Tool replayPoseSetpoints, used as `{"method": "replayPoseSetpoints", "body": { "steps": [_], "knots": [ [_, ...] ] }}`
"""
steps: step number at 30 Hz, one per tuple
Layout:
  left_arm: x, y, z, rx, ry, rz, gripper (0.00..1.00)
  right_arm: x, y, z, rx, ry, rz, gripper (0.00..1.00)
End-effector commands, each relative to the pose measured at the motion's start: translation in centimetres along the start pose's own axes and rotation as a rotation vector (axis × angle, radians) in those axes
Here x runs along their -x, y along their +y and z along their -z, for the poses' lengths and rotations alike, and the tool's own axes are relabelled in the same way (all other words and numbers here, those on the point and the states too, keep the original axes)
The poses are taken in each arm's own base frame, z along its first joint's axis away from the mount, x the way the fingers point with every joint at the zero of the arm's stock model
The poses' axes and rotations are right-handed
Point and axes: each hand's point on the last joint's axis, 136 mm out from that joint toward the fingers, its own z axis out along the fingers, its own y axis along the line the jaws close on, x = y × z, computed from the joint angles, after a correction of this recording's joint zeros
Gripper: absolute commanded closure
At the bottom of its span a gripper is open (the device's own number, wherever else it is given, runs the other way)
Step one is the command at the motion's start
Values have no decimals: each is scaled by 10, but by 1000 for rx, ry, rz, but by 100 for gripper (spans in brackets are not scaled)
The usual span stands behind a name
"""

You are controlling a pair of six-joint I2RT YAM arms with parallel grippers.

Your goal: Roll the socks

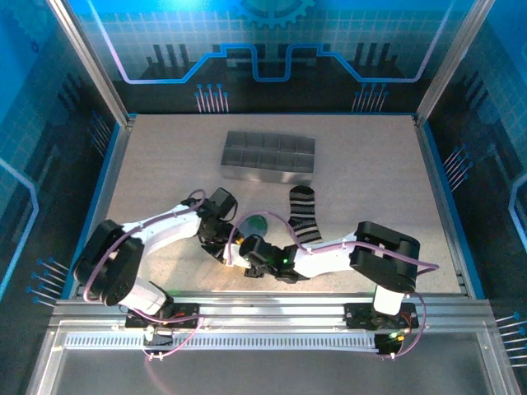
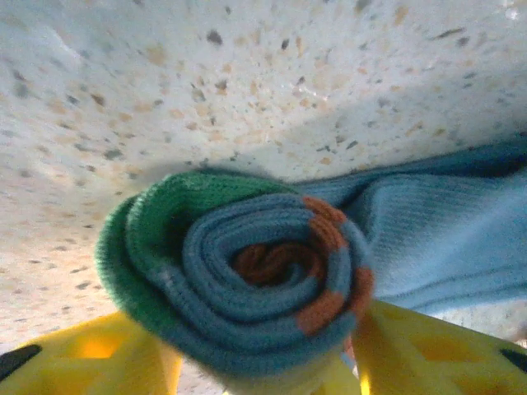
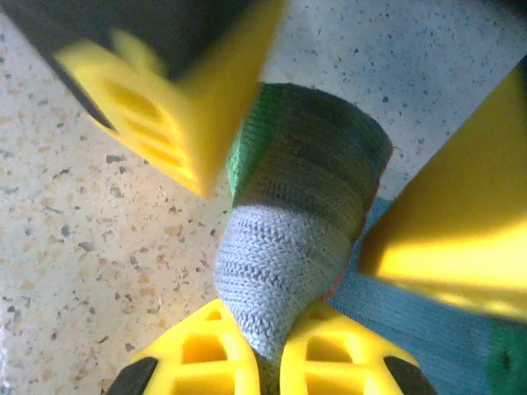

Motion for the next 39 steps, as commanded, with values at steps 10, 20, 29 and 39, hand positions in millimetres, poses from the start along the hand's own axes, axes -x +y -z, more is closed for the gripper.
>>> {"method": "replayPoseSetpoints", "body": {
  "steps": [10, 20, 29, 39],
  "knots": [
    [4, 0, 41, -171, 8, -12, 28, -106, 42, -3, 398, 225, -429, 100],
    [-9, 3, 9, -128, 58, -58, 39, -125, 44, -9, 522, 276, -634, 100],
    [6, 26, -42, 57, 39, -77, 52, -123, 35, -15, 495, 277, -662, 100],
    [7, 46, -43, 159, 38, -68, 64, -42, -26, 28, 79, -42, -245, 47]
  ]
}}
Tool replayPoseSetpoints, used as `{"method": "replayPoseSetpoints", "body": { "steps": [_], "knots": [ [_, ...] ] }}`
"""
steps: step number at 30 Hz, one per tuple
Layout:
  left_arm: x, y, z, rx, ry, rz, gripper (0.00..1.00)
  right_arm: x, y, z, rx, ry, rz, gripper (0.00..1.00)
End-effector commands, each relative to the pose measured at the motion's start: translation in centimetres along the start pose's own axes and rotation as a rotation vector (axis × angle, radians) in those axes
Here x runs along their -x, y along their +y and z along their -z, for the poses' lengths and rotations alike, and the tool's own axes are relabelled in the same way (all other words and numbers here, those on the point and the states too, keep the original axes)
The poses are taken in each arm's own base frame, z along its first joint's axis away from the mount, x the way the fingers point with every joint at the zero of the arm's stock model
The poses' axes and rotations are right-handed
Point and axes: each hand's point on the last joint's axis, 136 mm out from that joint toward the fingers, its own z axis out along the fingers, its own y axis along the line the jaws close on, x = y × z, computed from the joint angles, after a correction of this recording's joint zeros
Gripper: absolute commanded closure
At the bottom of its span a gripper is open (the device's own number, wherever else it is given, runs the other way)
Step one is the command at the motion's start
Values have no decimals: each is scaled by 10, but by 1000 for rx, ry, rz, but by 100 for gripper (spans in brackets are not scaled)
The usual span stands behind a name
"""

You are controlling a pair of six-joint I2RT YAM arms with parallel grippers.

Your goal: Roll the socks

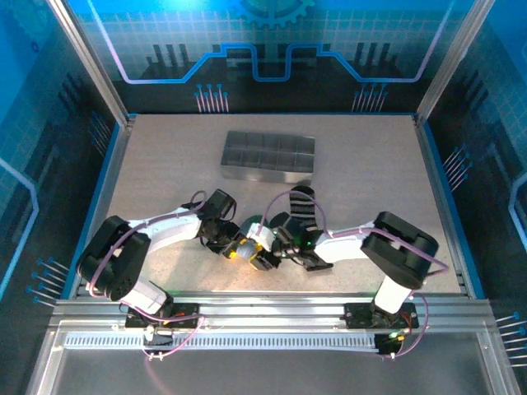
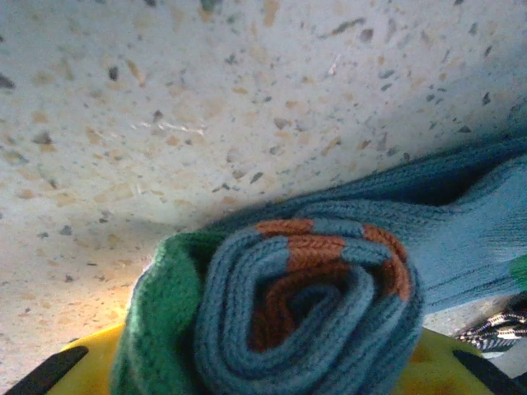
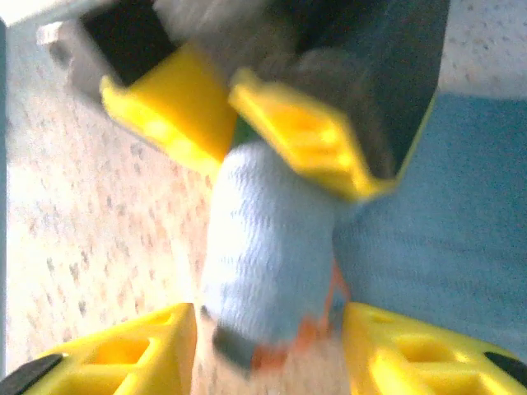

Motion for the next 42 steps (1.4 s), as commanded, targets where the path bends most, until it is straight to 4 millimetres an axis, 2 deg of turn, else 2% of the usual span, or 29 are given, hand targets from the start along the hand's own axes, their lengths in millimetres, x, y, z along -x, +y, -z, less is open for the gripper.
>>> {"method": "replayPoseSetpoints", "body": {
  "steps": [1, 5, 9, 16, 19, 21, 24, 27, 33, 37, 42],
  "knots": [
    [0, 63, -10, 251, -6, 45, 65, 3, -16, 18, -239, 28, 197, 45],
    [-1, 56, -6, 255, -6, 34, 65, 22, -14, 24, -362, 32, 356, 42],
    [-2, 52, -5, 257, 2, 35, 65, 42, 1, 17, -375, 20, 458, 40],
    [-3, 44, -4, 248, 12, 36, 64, 39, 8, -16, -349, 73, 487, 43],
    [-3, 42, -3, 242, 11, 36, 65, 28, -3, -28, -377, 147, 458, 52],
    [-4, 39, -1, 229, 13, 36, 64, 11, -12, -32, -395, 206, 422, 64],
    [-6, 32, 6, 197, 8, 35, 62, -2, -18, -31, -392, 247, 377, 85],
    [-9, 24, 14, 149, 12, 48, 53, -13, -17, -29, -347, 264, 322, 99],
    [-11, -7, 39, -16, 8, 97, 26, -48, -6, -26, -170, 296, 147, 100],
    [-5, -19, 53, -84, 0, 110, 20, -67, 1, -24, -54, 302, 9, 100],
    [0, -18, 58, -92, 9, 101, 15, -82, -3, -22, 5, 313, -133, 100]
  ]
}}
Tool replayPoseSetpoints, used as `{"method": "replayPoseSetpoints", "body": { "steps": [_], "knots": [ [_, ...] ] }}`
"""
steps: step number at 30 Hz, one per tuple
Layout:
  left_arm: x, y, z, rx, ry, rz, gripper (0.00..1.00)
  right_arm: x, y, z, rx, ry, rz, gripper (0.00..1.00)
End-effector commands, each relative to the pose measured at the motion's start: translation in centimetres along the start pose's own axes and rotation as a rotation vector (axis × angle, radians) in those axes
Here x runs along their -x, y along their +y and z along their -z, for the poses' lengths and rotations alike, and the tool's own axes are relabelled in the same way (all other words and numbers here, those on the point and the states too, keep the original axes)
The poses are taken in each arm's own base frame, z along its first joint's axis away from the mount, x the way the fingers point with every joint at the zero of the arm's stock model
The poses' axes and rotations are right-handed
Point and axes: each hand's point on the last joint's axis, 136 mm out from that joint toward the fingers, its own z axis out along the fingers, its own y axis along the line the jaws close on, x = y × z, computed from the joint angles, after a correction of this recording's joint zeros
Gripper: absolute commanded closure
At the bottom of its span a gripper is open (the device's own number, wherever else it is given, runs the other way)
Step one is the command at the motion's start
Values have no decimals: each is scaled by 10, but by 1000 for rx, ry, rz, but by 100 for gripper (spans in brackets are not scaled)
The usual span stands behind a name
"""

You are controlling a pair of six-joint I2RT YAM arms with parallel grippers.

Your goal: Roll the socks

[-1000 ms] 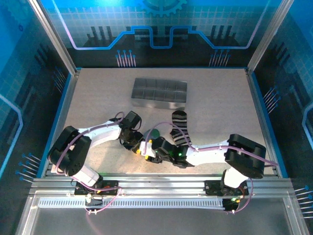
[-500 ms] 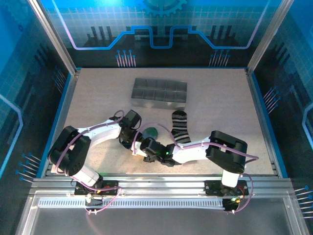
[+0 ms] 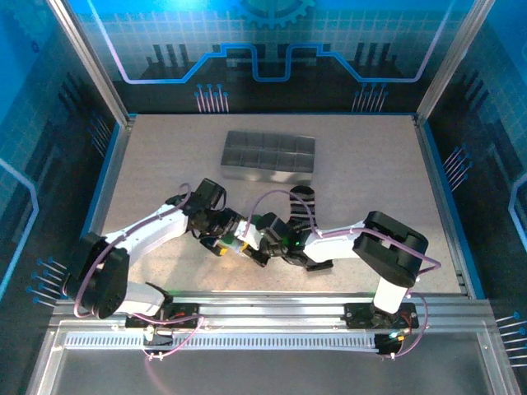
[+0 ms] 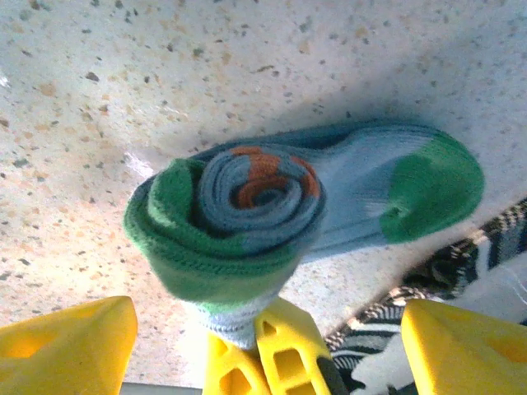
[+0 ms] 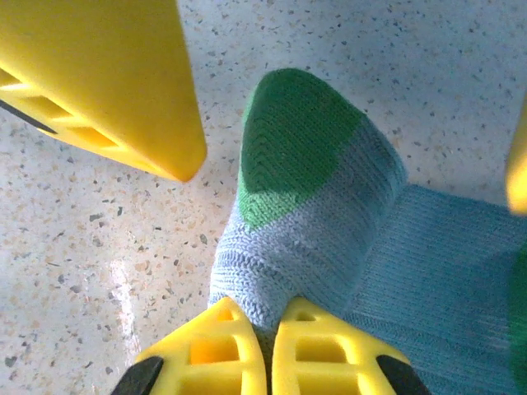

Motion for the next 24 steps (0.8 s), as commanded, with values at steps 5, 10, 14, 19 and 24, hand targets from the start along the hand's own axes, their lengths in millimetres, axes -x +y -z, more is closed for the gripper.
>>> {"method": "replayPoseSetpoints", "body": {
  "steps": [5, 10, 14, 19, 24],
  "knots": [
    [-8, 9, 6, 9, 44, -31, 25, -122, 8, 2, 122, 366, -309, 100],
    [-8, 17, -5, 27, 64, -49, 30, -127, 6, -1, 182, 377, -433, 100],
    [-6, 20, -19, 59, 64, -70, 31, -133, 4, -4, 223, 416, -508, 100],
    [6, 22, -42, 132, 29, -121, 42, -137, 0, -5, 246, 435, -584, 100],
    [13, 71, -54, 313, 17, -65, 76, -115, -14, -3, 225, 365, -534, 100]
  ]
}}
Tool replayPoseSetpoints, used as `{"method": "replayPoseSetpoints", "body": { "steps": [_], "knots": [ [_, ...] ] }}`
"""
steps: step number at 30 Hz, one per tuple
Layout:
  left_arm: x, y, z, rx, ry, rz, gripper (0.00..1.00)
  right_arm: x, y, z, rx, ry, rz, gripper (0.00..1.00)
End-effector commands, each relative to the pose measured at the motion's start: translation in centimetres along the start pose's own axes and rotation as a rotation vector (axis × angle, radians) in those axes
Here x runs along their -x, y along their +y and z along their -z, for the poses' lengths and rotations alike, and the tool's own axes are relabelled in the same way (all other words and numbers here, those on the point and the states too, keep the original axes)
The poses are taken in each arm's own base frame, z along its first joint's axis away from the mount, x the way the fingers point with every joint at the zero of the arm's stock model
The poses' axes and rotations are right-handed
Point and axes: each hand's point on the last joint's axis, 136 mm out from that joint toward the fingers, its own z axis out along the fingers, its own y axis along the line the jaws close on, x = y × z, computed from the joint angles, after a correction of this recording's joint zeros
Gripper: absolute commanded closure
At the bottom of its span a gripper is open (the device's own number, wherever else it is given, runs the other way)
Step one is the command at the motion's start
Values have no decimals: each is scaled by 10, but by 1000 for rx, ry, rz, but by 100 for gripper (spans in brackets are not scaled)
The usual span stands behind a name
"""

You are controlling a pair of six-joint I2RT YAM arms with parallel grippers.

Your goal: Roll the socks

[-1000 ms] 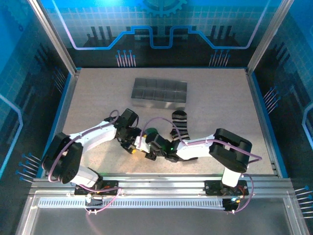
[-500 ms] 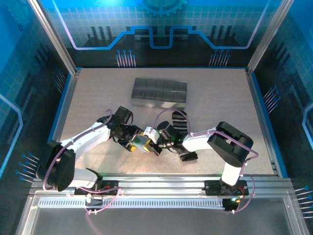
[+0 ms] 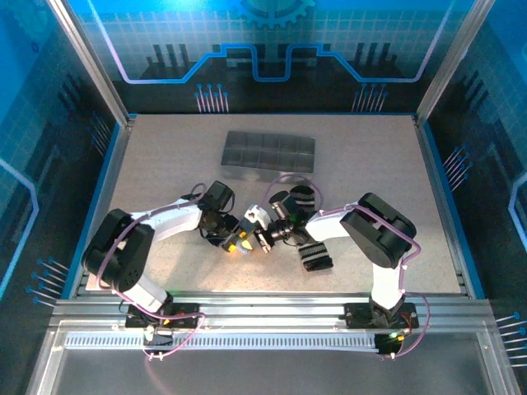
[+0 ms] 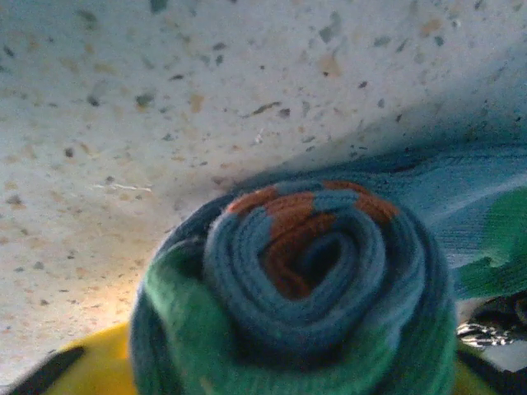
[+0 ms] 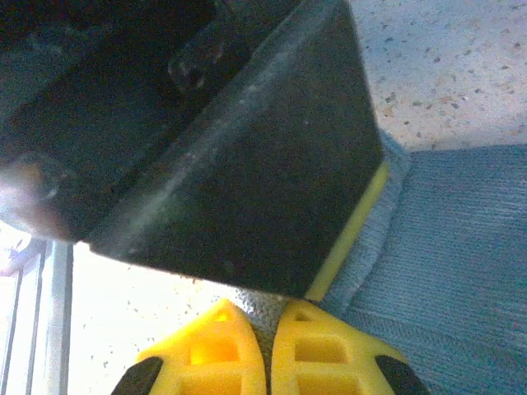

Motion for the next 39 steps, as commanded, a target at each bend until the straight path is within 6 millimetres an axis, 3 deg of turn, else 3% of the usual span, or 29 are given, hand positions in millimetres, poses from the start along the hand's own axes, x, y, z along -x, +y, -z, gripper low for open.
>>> {"method": "replayPoseSetpoints", "body": {
  "steps": [1, 3, 9, 15, 19, 26, 32, 36, 39],
  "knots": [
    [1, 68, -15, 233, -19, 56, 82, -97, -33, 10, -175, 293, -175, 96],
    [-2, 83, -11, 278, -24, 69, 93, -76, -25, 14, -213, 254, -43, 81],
    [-7, 99, 13, 332, -59, 118, 98, -17, 21, 36, -425, 28, 451, 49],
    [-12, 94, 12, 311, -42, 166, 99, -7, 55, 26, -542, 13, 648, 44],
    [-9, 87, 10, 319, -41, 162, 99, -4, 64, 11, -564, 22, 697, 41],
    [-9, 80, 5, 322, -23, 156, 98, 10, 63, -10, -584, 35, 724, 41],
    [-9, 74, 3, 307, -12, 151, 96, -14, 40, -24, -608, 131, 668, 52],
    [-9, 71, 3, 297, -8, 140, 92, -28, 19, -23, -627, 187, 581, 74],
    [-10, 66, 6, 264, -7, 136, 81, -26, 16, -24, -604, 198, 542, 92]
  ]
}}
